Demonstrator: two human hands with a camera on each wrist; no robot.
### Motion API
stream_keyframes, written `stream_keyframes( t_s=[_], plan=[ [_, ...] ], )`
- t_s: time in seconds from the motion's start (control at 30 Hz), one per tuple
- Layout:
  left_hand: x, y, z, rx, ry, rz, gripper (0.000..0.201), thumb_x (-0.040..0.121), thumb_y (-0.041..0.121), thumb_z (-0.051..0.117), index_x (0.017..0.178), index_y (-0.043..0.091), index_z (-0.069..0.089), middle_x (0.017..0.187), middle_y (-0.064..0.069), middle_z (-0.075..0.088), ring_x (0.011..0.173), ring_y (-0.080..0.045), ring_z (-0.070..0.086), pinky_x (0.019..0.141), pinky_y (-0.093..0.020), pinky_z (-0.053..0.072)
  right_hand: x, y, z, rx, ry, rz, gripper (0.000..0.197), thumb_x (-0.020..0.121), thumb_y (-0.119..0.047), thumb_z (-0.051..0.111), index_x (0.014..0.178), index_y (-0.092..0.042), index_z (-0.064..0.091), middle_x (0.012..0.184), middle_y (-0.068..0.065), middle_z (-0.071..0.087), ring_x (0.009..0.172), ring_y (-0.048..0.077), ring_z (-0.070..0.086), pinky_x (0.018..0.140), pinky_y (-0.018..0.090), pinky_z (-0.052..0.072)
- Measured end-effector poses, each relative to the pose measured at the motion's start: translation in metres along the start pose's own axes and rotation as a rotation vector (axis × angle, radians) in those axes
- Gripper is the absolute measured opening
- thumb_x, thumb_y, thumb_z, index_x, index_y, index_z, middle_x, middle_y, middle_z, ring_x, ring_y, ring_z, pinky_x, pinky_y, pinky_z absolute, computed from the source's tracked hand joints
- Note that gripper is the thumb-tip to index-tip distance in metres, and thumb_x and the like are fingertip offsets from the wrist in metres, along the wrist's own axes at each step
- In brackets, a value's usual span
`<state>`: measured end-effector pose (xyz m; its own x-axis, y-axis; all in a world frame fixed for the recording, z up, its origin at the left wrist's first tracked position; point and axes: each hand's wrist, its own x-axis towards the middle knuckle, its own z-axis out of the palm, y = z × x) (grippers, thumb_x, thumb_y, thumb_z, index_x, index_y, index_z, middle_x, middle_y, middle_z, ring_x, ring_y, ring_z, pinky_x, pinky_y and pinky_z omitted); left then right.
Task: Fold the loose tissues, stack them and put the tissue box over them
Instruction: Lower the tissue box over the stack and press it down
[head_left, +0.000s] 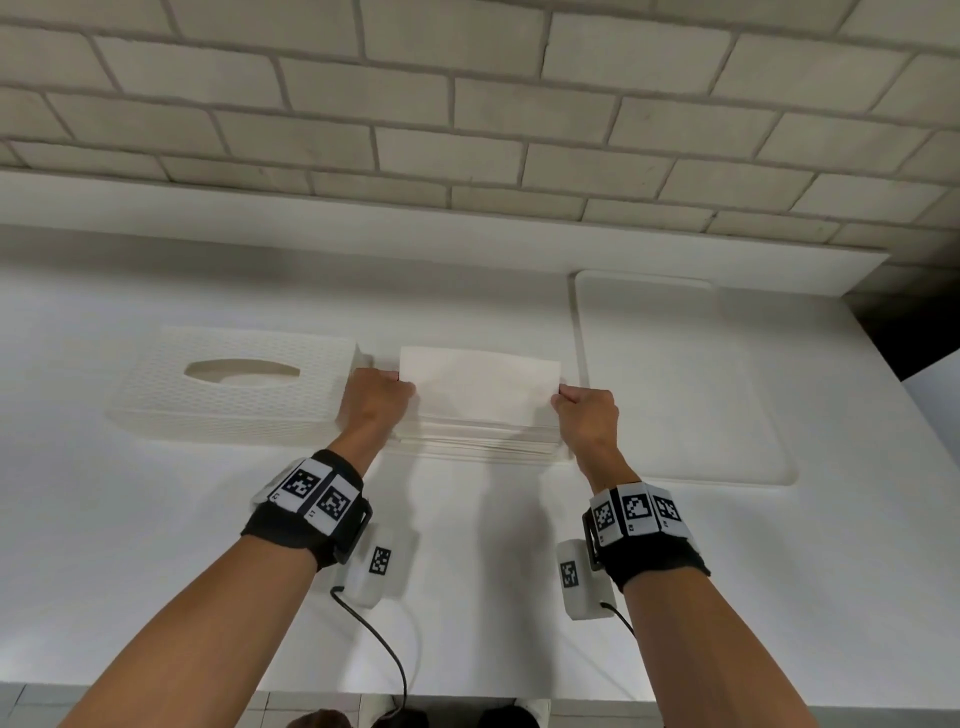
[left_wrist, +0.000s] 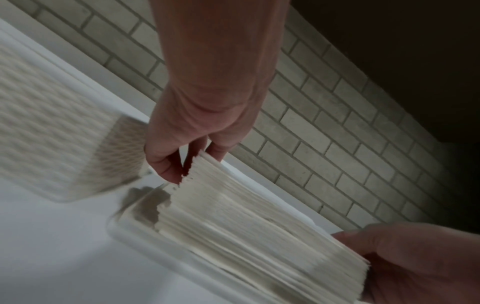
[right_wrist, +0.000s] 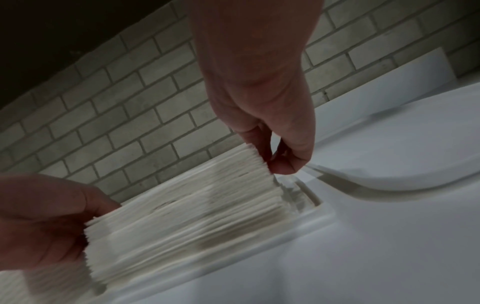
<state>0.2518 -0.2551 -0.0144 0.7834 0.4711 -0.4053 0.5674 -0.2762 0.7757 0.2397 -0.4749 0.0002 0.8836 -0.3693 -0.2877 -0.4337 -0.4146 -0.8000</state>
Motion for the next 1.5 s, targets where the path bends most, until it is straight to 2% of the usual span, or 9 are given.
stream_keyframes(
  t_s=[0.23, 0.37, 0.53, 0.6, 0.77, 0.87, 1.0, 1.3, 1.5],
  plan=[
    [-0.005, 0.013, -0.022, -0.137, -0.016, 0.088, 0.025, 0.086, 0.010, 0.060, 0.064, 0.018, 0.054, 0.066, 0.004, 0.053, 0.074, -0.020, 0.054, 0.067, -0.026, 0.044, -0.003, -0.010, -0.011, -0.025, 0.122, -0.117, 0.023, 0.095, -0.011, 0.051, 0.094, -0.005, 0.074, 0.090, 0.008, 0.063, 0.085, 0.021, 0.058, 0.074, 0.023, 0.042],
    [-0.001, 0.021, -0.073, -0.313, 0.036, 0.144, 0.011, 0.088, 0.011, 0.064, 0.095, 0.010, 0.072, 0.096, -0.002, 0.066, 0.085, -0.016, 0.056, 0.087, -0.028, 0.050, -0.027, -0.057, -0.012, 0.049, 0.221, -0.300, 0.027, 0.098, -0.018, 0.048, 0.104, -0.006, 0.071, 0.103, 0.008, 0.064, 0.080, 0.011, 0.055, 0.070, 0.014, 0.038],
    [0.026, 0.000, -0.151, -0.327, 0.244, 0.130, 0.015, 0.085, 0.012, 0.063, 0.098, 0.015, 0.070, 0.095, -0.002, 0.063, 0.090, -0.019, 0.054, 0.081, -0.030, 0.050, -0.065, -0.104, 0.060, 0.200, -0.090, -0.347, 0.026, 0.094, -0.013, 0.050, 0.092, 0.003, 0.070, 0.097, 0.022, 0.070, 0.091, 0.037, 0.065, 0.086, 0.049, 0.054],
    [0.041, -0.018, -0.177, -0.256, 0.343, 0.102, 0.015, 0.083, 0.017, 0.061, 0.096, 0.019, 0.068, 0.095, -0.004, 0.063, 0.090, -0.022, 0.055, 0.074, -0.029, 0.046, -0.081, -0.110, 0.101, 0.177, -0.286, -0.247, 0.025, 0.095, -0.018, 0.051, 0.102, -0.004, 0.071, 0.110, 0.014, 0.070, 0.102, 0.030, 0.064, 0.095, 0.042, 0.052],
    [0.079, -0.075, -0.218, -0.068, 0.417, -0.046, 0.056, 0.088, 0.032, 0.060, 0.139, 0.012, 0.050, 0.147, -0.014, 0.044, 0.134, -0.032, 0.043, 0.107, -0.042, 0.041, -0.103, -0.104, 0.178, -0.060, -0.505, -0.054, 0.050, 0.099, -0.034, 0.042, 0.142, -0.008, 0.039, 0.140, 0.012, 0.049, 0.128, 0.030, 0.048, 0.103, 0.038, 0.041],
    [0.092, -0.099, -0.225, -0.086, 0.317, -0.152, 0.054, 0.084, 0.035, 0.060, 0.128, 0.004, 0.057, 0.138, -0.015, 0.052, 0.125, -0.034, 0.050, 0.101, -0.044, 0.045, -0.099, -0.098, 0.197, -0.084, -0.465, 0.022, 0.058, 0.100, -0.035, 0.039, 0.145, 0.000, 0.032, 0.144, 0.015, 0.048, 0.125, 0.033, 0.051, 0.098, 0.039, 0.044],
    [0.090, -0.104, -0.224, -0.242, 0.217, -0.141, 0.025, 0.082, 0.025, 0.058, 0.065, 0.008, 0.049, 0.074, -0.008, 0.051, 0.077, -0.025, 0.048, 0.068, -0.035, 0.037, -0.096, -0.097, 0.212, -0.034, -0.404, 0.027, 0.057, 0.100, -0.034, 0.038, 0.151, -0.013, 0.024, 0.152, 0.008, 0.039, 0.134, 0.031, 0.043, 0.107, 0.040, 0.039],
    [0.037, -0.030, -0.233, -0.558, 0.105, 0.098, 0.009, 0.088, 0.025, 0.054, 0.086, 0.020, 0.060, 0.089, 0.002, 0.061, 0.082, -0.018, 0.058, 0.079, -0.034, 0.050, -0.107, -0.146, 0.140, 0.256, -0.132, -0.343, 0.051, 0.099, -0.032, 0.042, 0.149, -0.024, 0.032, 0.149, -0.001, 0.040, 0.132, 0.016, 0.043, 0.109, 0.033, 0.036],
    [-0.017, 0.034, -0.139, -0.460, -0.211, 0.210, 0.019, 0.084, 0.025, 0.064, 0.101, 0.018, 0.060, 0.103, -0.003, 0.068, 0.092, -0.020, 0.066, 0.084, -0.036, 0.055, -0.071, -0.098, 0.014, 0.451, 0.225, -0.183, 0.034, 0.095, -0.029, 0.049, 0.126, -0.017, 0.057, 0.117, -0.001, 0.065, 0.104, 0.017, 0.062, 0.087, 0.028, 0.052]
  ],
)
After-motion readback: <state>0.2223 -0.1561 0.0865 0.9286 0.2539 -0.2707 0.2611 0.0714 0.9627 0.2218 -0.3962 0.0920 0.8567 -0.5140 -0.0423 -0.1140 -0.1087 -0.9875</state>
